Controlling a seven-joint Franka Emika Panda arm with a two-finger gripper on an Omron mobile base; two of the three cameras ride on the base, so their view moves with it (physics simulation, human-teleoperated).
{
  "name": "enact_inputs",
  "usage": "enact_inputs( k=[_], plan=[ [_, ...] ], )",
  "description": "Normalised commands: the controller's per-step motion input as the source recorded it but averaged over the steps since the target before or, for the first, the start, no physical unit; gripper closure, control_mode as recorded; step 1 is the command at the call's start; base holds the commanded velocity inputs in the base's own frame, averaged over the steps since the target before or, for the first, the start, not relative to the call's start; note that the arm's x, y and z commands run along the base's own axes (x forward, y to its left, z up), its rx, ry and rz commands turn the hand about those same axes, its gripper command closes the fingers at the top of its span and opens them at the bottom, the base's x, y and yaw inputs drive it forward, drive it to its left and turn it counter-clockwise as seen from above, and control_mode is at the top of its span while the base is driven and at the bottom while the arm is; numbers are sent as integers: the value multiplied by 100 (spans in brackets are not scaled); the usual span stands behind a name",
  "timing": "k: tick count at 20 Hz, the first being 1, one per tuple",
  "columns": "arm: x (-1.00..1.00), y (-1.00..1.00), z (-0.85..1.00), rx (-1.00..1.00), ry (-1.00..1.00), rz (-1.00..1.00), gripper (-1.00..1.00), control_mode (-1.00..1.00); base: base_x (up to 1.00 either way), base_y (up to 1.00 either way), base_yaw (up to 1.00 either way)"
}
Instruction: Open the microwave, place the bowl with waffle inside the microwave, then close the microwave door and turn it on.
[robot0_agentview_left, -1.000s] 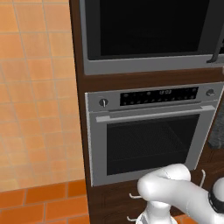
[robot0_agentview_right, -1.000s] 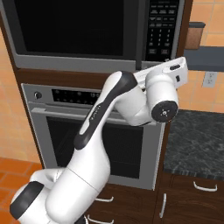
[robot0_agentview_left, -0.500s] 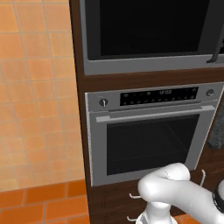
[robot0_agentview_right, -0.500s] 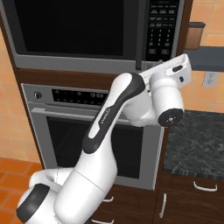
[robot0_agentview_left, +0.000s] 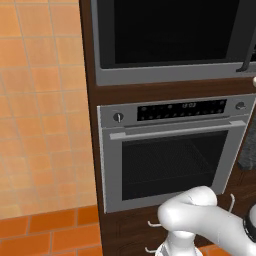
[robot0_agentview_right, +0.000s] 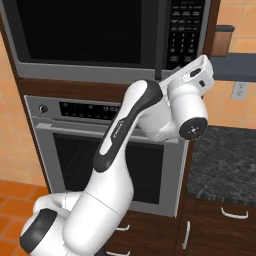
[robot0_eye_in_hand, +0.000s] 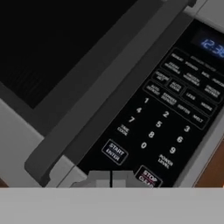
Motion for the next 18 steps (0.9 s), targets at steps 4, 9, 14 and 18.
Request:
enact_inputs(
  k=[4, 9, 14, 18],
  plan=[
    [12, 0, 0, -10, 0, 0, 100, -100, 0, 0, 0],
    [27, 0, 0, -9, 0, 0, 100, -100, 0, 0, 0],
    [32, 0, 0, -8, 0, 0, 100, -100, 0, 0, 0],
    [23, 0, 9, -9, 0, 0, 100, -100, 0, 0, 0]
  ],
)
